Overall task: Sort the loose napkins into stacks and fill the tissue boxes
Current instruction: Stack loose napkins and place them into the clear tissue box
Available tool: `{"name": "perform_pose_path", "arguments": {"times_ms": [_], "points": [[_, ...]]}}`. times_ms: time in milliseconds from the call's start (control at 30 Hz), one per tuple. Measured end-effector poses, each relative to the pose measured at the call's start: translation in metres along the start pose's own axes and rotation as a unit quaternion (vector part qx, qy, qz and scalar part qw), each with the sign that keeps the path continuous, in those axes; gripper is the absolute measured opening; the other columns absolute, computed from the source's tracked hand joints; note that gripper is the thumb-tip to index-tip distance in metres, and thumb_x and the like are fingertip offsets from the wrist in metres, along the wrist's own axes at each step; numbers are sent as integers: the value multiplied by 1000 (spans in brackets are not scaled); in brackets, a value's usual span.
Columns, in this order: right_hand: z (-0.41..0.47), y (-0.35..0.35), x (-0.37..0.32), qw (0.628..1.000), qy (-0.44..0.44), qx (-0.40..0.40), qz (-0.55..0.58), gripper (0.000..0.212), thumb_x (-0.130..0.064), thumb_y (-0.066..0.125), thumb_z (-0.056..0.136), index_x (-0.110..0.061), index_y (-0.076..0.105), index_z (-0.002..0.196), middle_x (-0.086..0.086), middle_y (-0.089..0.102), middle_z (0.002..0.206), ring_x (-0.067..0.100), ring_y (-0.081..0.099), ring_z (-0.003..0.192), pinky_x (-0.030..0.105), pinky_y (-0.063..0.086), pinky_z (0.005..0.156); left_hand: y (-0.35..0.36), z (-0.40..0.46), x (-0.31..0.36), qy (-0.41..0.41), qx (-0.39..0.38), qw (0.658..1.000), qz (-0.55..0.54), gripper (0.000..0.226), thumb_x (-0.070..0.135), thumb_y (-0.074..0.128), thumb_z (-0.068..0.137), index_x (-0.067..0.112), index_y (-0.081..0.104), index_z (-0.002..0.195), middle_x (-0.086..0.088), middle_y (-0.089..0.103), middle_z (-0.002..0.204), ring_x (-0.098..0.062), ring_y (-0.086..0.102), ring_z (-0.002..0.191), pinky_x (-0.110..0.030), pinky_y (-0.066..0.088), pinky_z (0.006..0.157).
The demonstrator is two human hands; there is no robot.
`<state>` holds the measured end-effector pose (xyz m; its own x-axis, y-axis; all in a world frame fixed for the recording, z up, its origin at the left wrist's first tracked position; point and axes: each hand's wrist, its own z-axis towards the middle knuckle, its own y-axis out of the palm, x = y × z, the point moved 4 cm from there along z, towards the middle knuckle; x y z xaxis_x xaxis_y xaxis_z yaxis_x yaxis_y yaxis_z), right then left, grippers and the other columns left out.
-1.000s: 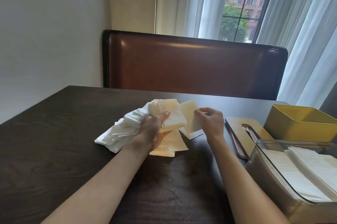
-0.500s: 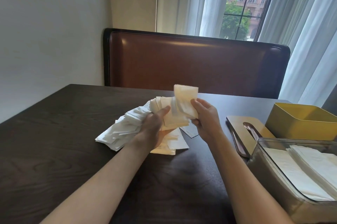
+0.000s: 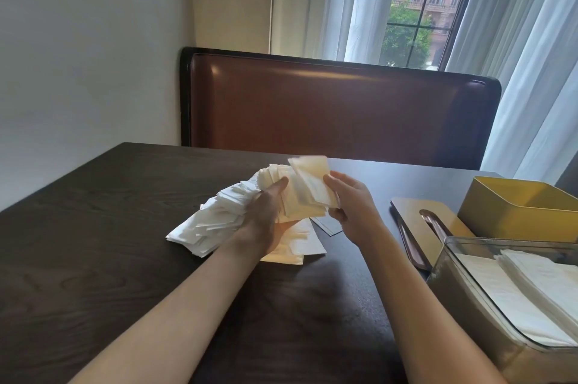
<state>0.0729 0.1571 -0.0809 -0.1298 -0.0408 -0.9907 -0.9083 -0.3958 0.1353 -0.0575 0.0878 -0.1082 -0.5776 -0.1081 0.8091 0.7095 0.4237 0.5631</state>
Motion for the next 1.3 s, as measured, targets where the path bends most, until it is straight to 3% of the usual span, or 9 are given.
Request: {"name": "perform_pose_path", "arguments": {"times_ms": [233, 433, 633, 767, 833, 967, 1100, 1233, 1300], "points": [[6, -14, 6, 995, 45, 87, -6, 17, -18, 59, 96, -10, 64, 111, 8, 62, 108, 23, 59, 96, 29, 51, 65, -3, 4, -1, 14, 3, 1000, 18, 22, 20, 60, 98, 8, 68, 114, -18, 71, 118, -31, 67, 111, -51, 55, 97], [1, -7, 7, 992, 120, 16, 24, 17, -17, 63, 95, -7, 60, 108, 11, 62, 100, 22, 63, 84, 31, 56, 60, -4, 4, 1, 27, 14, 999, 26, 22, 21, 61, 97, 9, 68, 114, -18, 70, 119, -32, 66, 113, -49, 56, 95], [4, -14, -1, 995, 15, 41, 92, 29, 0, 65, 90, 2, 65, 119, 10, 69, 98, 20, 66, 86, 25, 58, 66, -6, 5, 0, 18, 31, 999, 20, 24, 19, 61, 98, 7, 65, 118, -20, 70, 120, -34, 67, 112, -53, 55, 95], [2, -7, -7, 993, -23, -10, 119, 21, -6, 60, 95, 1, 65, 115, 5, 69, 92, 19, 66, 86, 27, 59, 73, -3, 1, 1, 21, 28, 999, 25, 26, 21, 59, 100, 7, 62, 122, -17, 71, 114, -31, 70, 100, -43, 61, 78], [0, 1, -7, 996, -38, -46, 72, 19, -9, 57, 98, 0, 67, 110, 6, 69, 90, 20, 66, 86, 29, 58, 74, 0, -1, 3, 26, 11, 999, 24, 27, 25, 56, 102, 8, 62, 123, -16, 72, 113, -28, 71, 97, -39, 62, 72], [0, 8, -2, 992, -93, -45, -73, 13, -13, 58, 98, -9, 71, 100, 3, 69, 88, 18, 66, 84, 27, 58, 70, 5, -4, 2, 5, -52, 999, 1, 39, 42, 53, 101, 12, 65, 123, -14, 74, 112, -28, 71, 100, -46, 59, 84], [-2, 10, -3, 990, -96, -74, -74, 11, -16, 60, 97, -17, 70, 102, -3, 73, 88, 16, 71, 82, 25, 58, 68, 4, -4, -1, 33, -55, 996, 69, 28, 25, 63, 97, 8, 66, 119, -18, 72, 117, -28, 72, 96, -41, 60, 80], [7, -9, 2, 996, -63, 57, -36, 10, -14, 60, 96, -15, 70, 96, 8, 72, 88, 16, 65, 74, 23, 56, 63, -2, 2, 0, 7, 3, 1000, 9, 18, 15, 59, 99, 8, 65, 114, -17, 70, 115, -29, 68, 100, -38, 61, 69], [19, -27, 13, 981, -64, 133, -127, 9, -13, 63, 91, -13, 71, 89, 7, 72, 87, 17, 62, 77, 28, 54, 69, -4, 5, 1, 5, 17, 1000, -11, 18, 15, 60, 99, 8, 66, 114, -15, 71, 113, -28, 69, 99, -35, 60, 61]]}}
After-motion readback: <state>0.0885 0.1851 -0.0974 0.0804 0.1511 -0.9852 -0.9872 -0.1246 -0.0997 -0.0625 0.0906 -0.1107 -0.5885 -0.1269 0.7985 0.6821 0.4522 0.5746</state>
